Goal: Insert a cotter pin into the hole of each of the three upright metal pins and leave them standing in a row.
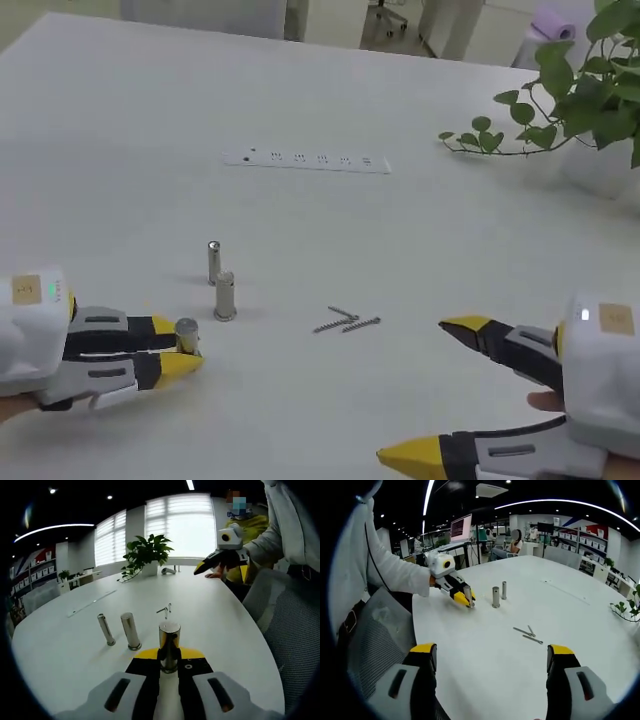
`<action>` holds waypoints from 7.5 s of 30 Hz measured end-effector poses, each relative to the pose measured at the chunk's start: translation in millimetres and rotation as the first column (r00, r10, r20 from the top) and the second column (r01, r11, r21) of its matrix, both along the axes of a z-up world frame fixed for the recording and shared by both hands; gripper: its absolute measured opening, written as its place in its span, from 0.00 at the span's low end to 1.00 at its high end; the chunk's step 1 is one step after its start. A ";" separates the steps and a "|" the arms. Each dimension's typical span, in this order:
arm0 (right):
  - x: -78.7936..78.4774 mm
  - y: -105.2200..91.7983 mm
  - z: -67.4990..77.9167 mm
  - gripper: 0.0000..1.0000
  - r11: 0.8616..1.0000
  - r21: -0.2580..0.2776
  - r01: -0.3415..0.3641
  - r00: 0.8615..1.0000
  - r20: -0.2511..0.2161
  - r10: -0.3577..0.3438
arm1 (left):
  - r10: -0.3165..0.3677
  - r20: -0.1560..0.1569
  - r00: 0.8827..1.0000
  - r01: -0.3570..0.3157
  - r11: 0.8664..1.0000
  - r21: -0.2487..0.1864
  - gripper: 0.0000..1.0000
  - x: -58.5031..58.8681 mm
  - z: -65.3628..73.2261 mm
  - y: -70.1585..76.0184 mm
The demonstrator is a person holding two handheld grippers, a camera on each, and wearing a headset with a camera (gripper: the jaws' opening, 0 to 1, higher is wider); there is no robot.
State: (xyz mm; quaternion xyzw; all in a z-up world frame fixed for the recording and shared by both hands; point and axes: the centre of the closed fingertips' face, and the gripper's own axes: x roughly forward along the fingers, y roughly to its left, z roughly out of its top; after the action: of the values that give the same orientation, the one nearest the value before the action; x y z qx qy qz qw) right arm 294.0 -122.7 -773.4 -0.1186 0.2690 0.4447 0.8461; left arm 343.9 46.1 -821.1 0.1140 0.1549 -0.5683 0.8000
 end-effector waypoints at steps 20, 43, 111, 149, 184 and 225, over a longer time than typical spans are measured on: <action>-2.4 7.5 0.7 0.93 1.000 -0.008 -0.023 1.000 -0.001 0.023 | -0.026 -0.018 1.000 0.026 1.000 0.010 0.10 -30.0 -14.6 3.6; -2.5 9.5 -0.6 0.93 0.999 -0.016 -0.030 1.000 -0.003 0.030 | -0.049 -0.037 0.998 0.048 0.998 -0.035 0.13 -33.4 -21.0 10.2; 31.3 3.1 -25.9 0.88 0.990 -0.081 -0.115 0.993 -0.022 0.114 | 0.100 -0.144 0.984 -0.126 0.975 -0.185 0.86 -37.9 59.2 2.4; 97.1 -8.7 -68.7 0.33 0.829 -0.391 -0.399 0.915 -0.107 0.390 | 0.089 -0.143 0.986 -0.107 0.987 -0.123 0.82 -47.1 48.1 12.0; 104.3 -3.1 -91.0 0.09 0.555 -0.531 -0.640 0.744 -0.249 0.620 | 0.096 -0.138 0.986 -0.113 0.987 -0.118 0.80 -48.5 48.0 17.6; 78.6 7.5 -69.9 0.02 0.580 -0.520 -0.627 0.756 -0.224 0.615 | 0.082 -0.101 0.992 -0.093 0.989 -0.115 0.76 -54.4 62.4 8.7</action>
State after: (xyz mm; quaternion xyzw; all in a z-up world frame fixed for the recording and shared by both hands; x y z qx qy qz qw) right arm 372.6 -115.2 -843.2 -0.4457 0.3376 0.6122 0.5590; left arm 289.5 54.9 -758.6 0.0315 0.1640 -0.5458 0.8211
